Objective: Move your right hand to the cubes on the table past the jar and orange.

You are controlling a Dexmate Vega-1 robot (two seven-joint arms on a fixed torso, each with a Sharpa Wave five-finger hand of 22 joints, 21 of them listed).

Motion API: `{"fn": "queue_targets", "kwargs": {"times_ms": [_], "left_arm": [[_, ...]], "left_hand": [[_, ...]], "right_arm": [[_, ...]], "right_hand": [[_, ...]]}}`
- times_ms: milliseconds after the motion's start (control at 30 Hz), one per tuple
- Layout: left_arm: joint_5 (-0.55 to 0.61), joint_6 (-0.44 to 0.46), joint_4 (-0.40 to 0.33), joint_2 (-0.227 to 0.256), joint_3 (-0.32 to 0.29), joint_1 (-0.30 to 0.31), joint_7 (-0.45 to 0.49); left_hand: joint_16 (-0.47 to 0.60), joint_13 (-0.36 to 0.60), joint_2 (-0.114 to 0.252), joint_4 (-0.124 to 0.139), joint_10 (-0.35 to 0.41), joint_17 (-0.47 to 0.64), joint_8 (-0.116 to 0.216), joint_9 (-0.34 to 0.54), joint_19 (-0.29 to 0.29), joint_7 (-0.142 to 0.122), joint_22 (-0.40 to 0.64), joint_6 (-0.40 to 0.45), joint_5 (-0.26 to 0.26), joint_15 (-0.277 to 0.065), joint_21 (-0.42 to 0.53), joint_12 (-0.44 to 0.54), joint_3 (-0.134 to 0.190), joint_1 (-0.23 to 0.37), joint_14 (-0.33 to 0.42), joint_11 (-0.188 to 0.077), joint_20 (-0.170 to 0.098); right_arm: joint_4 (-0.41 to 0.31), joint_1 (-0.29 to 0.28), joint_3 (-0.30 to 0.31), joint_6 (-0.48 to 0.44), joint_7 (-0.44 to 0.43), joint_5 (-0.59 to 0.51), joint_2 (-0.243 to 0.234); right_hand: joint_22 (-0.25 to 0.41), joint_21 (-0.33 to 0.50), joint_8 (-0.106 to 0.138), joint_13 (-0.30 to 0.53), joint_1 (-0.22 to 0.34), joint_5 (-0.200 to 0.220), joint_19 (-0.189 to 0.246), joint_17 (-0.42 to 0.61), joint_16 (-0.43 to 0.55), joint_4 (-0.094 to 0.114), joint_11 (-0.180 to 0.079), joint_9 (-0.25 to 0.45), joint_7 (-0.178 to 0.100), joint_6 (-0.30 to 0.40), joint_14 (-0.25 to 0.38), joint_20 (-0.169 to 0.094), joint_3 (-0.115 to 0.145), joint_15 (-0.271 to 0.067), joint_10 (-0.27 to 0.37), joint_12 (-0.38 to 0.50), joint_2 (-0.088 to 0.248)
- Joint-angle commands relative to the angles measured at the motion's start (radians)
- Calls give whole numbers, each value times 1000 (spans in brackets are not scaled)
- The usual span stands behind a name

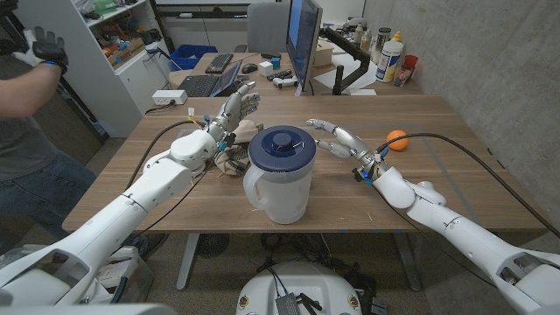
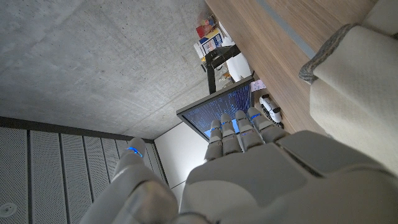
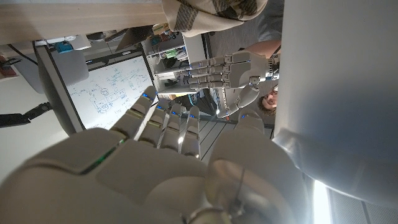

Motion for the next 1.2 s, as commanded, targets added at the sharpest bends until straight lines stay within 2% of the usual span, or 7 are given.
{"fn": "queue_targets", "kwargs": {"times_ms": [33,367,467,500,767,1200], "left_arm": [[0,3,-11,8,-3,1,-5],[0,12,-17,12,1,1,-9],[1,24,-20,13,2,0,-3],[0,25,-20,12,2,0,-2],[-2,31,-21,13,1,2,3],[0,43,-42,23,-8,5,16]], "left_hand": [[5,6,-3,3,6,4,5,5,9,2,2,10,5,-2,-3,3,-6,8,8,2,-8],[4,6,-2,3,6,4,5,5,10,2,3,11,6,-1,-7,3,-8,9,8,2,-8],[4,6,-2,3,7,4,5,5,10,1,3,11,7,-1,-8,4,-8,10,9,2,-7],[4,6,-2,3,7,4,5,5,10,1,3,12,7,-1,-8,4,-8,10,9,2,-7],[4,6,-2,3,8,4,5,6,11,1,3,12,8,0,-10,4,-9,10,9,3,-7],[4,6,-1,3,8,4,4,6,13,1,3,12,10,-1,-14,4,-12,11,10,2,-7]], "right_arm": [[-40,1,-27,-38,-72,-100,-22],[21,62,-89,-29,-70,-132,-16],[37,80,-106,-32,-70,-142,-14],[39,86,-111,-35,-73,-152,-14],[49,126,-151,-54,-99,-209,-22],[54,166,-205,-76,-124,-259,-35]], "right_hand": [[3,-3,-2,3,12,5,0,5,-4,-3,1,3,-5,1,7,6,-2,0,4,-2,-4],[3,-5,-2,4,18,5,-3,5,-5,-7,-3,3,-13,7,6,13,0,-4,7,-2,-4],[3,-6,-2,4,21,5,-6,5,-7,-8,-4,3,-14,8,2,25,1,-1,6,-3,-4],[3,-6,-2,4,22,5,-6,5,-8,-9,5,3,-16,9,0,28,1,-2,6,-3,-3],[3,-8,-3,4,27,6,-10,6,-10,-12,12,4,-19,12,-8,42,2,-1,0,-6,-3],[3,-7,-4,5,37,6,-9,5,-9,-18,9,4,-26,14,-5,55,5,1,0,-6,-3]]}}
